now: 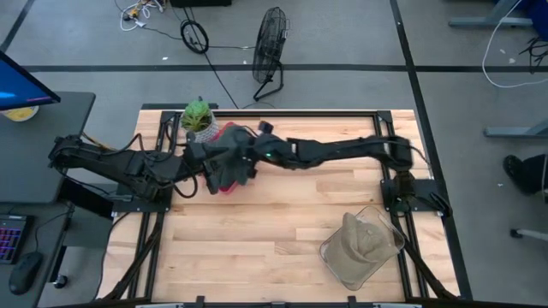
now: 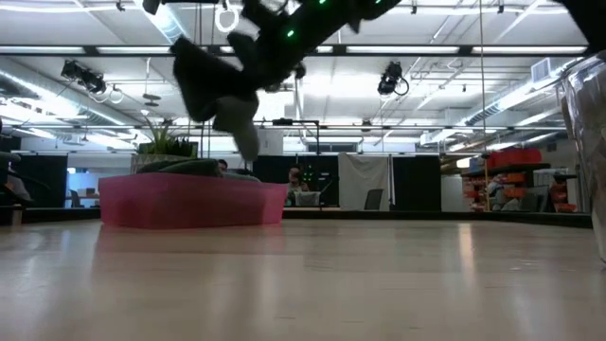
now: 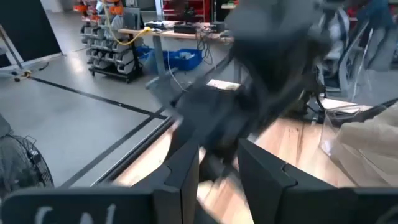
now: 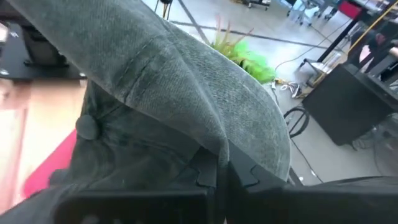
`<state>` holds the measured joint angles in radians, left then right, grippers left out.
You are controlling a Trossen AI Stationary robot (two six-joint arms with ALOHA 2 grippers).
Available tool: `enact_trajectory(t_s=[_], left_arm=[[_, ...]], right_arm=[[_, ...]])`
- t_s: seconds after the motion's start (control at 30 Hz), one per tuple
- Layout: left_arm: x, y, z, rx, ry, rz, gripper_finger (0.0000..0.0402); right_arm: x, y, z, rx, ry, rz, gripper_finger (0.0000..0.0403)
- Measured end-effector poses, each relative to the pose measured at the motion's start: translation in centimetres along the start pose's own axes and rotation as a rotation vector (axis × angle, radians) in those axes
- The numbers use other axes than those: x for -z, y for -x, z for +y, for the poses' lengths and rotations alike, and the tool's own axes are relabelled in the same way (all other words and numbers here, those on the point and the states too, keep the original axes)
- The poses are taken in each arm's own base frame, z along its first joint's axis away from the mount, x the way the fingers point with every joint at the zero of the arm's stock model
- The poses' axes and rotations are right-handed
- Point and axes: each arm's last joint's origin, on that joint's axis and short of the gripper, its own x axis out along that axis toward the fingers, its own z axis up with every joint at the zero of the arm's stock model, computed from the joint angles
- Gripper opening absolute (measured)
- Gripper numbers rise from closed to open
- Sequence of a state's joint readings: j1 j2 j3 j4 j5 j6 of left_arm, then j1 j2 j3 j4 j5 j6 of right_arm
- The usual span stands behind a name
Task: Pick & Place hat
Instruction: Put the black cap into the red bin
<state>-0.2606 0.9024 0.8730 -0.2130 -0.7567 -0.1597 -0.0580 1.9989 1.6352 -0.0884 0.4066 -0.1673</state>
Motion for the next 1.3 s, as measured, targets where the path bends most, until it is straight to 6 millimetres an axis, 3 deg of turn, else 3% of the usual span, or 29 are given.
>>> enact_trajectory(t_s=[0.17, 0.3, 0.43, 0.57, 0.73, 1.03, 1.17, 1.3], left_arm=[[0.0, 0.0, 0.0, -0.005, -0.065, -0.001, 0.0115], [0.0, 0.0, 0.0, -0.006, -0.068, 0.0, 0.0115], [0.1, 0.0, 0.0, -0.007, -0.068, 0.005, 0.0115], [0.3, 0.0, 0.1, -0.011, -0.061, 0.026, 0.0115], [1.4, 0.1, 0.4, -0.068, -0.017, 0.106, 0.0115], [3.2, 0.0, 2.1, -0.29, 0.111, 0.209, 0.0115], [3.6, -1.1, 2.1, -0.33, 0.117, 0.226, 0.0115], [5.0, -3.1, 1.5, -0.39, 0.121, 0.274, 0.0115]], right_arm=[[1.2, -4.0, 0.5, 0.01, 0.003, 0.041, 0.0004], [3.1, -6.0, 0.5, 0.024, -0.034, 0.1, 0.0007], [4.7, -7.3, 0.1, 0.015, -0.053, 0.159, 0.0008], [5.1, -7.2, 0.0, 0.006, -0.089, 0.199, 0.0019], [4.5, -5.9, -0.2, -0.01, -0.073, 0.247, 0.0064], [1.7, -2.6, 0.4, -0.047, -0.055, 0.201, 0.0161], [-0.6, 1.0, 0.7, -0.079, -0.036, 0.18, 0.0178], [-2.9, 6.1, 1.4, -0.125, -0.019, 0.164, 0.0176]])
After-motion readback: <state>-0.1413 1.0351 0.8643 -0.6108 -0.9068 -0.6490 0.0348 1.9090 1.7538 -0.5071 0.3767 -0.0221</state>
